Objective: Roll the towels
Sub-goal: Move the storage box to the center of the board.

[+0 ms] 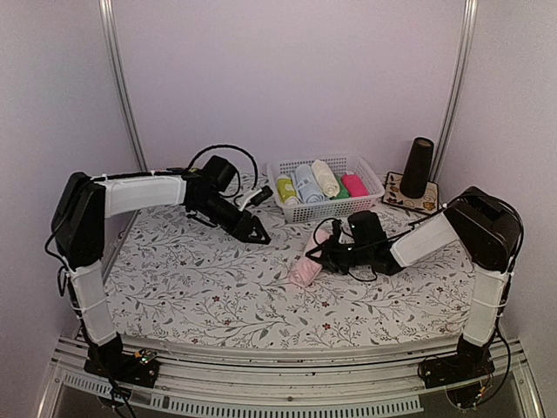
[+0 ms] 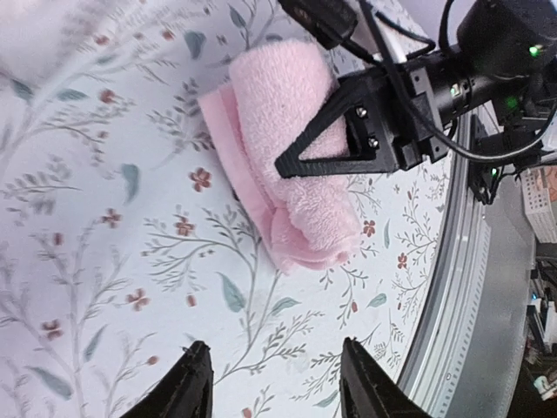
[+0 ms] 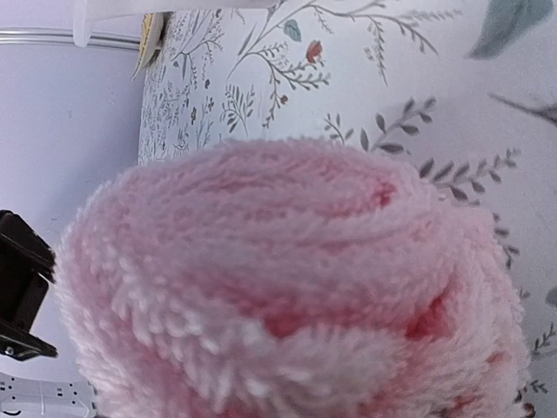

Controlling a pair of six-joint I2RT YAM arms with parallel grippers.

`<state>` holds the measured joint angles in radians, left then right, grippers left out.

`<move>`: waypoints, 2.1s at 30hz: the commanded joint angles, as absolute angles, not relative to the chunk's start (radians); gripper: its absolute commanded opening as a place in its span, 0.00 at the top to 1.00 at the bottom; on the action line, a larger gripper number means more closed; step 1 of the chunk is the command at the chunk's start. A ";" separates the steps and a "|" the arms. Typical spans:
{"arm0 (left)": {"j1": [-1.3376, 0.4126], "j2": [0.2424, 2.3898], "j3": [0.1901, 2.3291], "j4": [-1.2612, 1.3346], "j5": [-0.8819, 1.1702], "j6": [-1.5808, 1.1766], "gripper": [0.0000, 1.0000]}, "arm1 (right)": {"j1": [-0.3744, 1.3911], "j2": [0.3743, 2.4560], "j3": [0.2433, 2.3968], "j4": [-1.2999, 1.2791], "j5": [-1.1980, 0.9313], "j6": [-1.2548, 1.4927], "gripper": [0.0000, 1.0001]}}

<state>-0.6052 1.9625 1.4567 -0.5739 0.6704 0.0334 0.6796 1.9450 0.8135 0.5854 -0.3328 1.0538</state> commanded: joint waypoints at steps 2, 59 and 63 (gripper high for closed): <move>-0.498 1.860 1.404 -0.618 0.629 0.138 0.49 | 0.629 1.898 1.018 0.154 -0.485 0.738 0.96; -0.373 2.534 2.043 -0.197 0.971 -0.678 0.52 | 0.261 1.988 1.833 -0.250 -0.802 0.124 0.92; -0.378 2.574 2.083 -0.155 1.020 -0.740 0.61 | 0.264 1.950 1.789 -0.231 -0.789 0.130 0.92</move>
